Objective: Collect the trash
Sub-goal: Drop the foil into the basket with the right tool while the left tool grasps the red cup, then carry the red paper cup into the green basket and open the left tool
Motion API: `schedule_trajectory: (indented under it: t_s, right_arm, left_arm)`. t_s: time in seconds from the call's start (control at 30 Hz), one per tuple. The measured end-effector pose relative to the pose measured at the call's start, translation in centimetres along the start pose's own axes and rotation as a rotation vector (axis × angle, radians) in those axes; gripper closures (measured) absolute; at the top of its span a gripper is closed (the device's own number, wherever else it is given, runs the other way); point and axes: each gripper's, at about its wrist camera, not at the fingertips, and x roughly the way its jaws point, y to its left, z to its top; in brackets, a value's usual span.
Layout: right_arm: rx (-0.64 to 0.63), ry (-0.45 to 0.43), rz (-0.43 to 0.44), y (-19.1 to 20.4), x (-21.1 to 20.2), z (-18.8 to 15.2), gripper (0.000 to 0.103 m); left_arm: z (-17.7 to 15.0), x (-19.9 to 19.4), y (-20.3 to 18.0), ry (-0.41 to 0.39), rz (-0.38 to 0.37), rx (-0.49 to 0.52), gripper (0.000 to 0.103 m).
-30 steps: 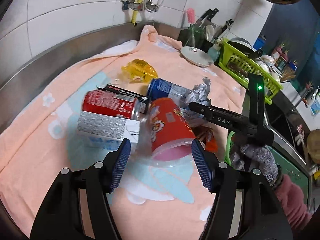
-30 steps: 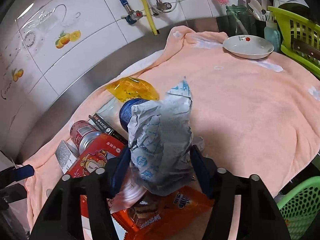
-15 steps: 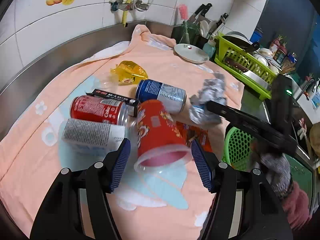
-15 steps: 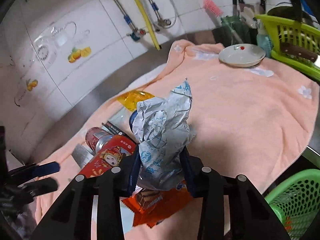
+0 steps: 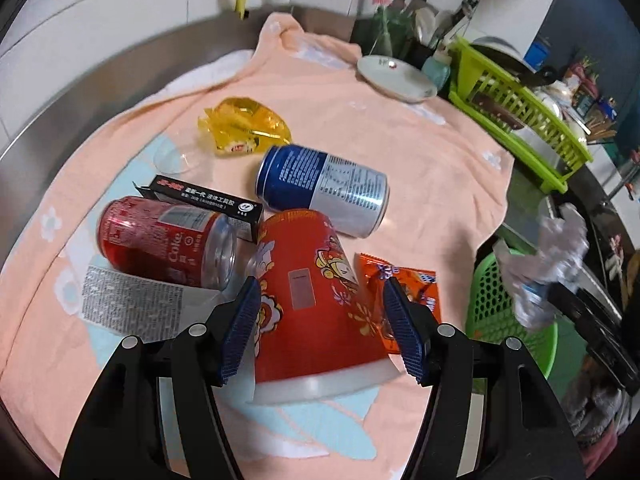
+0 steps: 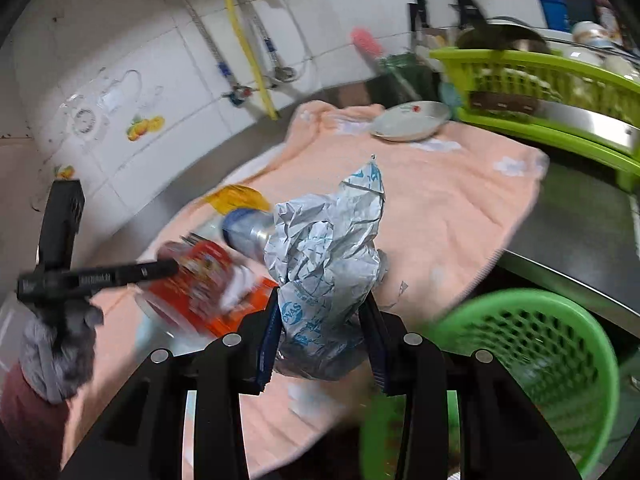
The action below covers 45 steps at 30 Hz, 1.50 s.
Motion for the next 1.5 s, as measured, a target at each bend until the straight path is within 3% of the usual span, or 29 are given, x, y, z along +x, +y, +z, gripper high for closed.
schedule_trajectory:
  t_s: [0.2, 0.4, 0.8, 1.03, 1.1, 1.17, 1.33, 1.5]
  right_arm:
    - [0.036, 0.031, -0.085, -3.5, -1.1, -2.8, 0.066]
    - [0.098, 0.085, -0.121, -6.2, -0.4, -5.0, 0.066]
    - [0.162, 0.178, -0.221, -10.1, 1.6, -6.9, 0.066]
    - [0.216, 0.226, -0.274, -12.7, 3.1, -7.7, 0.065]
    - [0.231, 0.237, -0.271, -13.3, 3.4, -7.9, 0.063]
    - [0.249, 0.233, -0.277, -13.8, 3.5, -8.0, 0.050]
    - [0.266, 0.219, -0.271, -14.3, 3.4, -8.0, 0.039]
    - [0.275, 0.187, -0.270, -14.3, 2.1, -7.7, 0.037]
  left_arm:
    - [0.2, 1.3, 0.3, 0.038, 0.026, -0.010, 0.040]
    - [0.3, 1.8, -0.4, 0.052, 0.072, 0.041, 0.038]
    - [-0.4, 3.1, -1.0, 0.093, 0.101, 0.109, 0.032]
    - [-0.7, 2.8, -1.0, 0.066, 0.109, 0.113, 0.034]
    - [-0.8, 2.5, -1.0, 0.054, 0.114, 0.121, 0.034]
    - [-0.8, 1.9, -1.1, 0.042, 0.110, 0.125, 0.034]
    - [-0.9, -0.3, -1.5, -0.005, 0.078, 0.118, 0.034]
    - [-0.9, -2.8, -3.7, -0.057, 0.013, 0.150, 0.034]
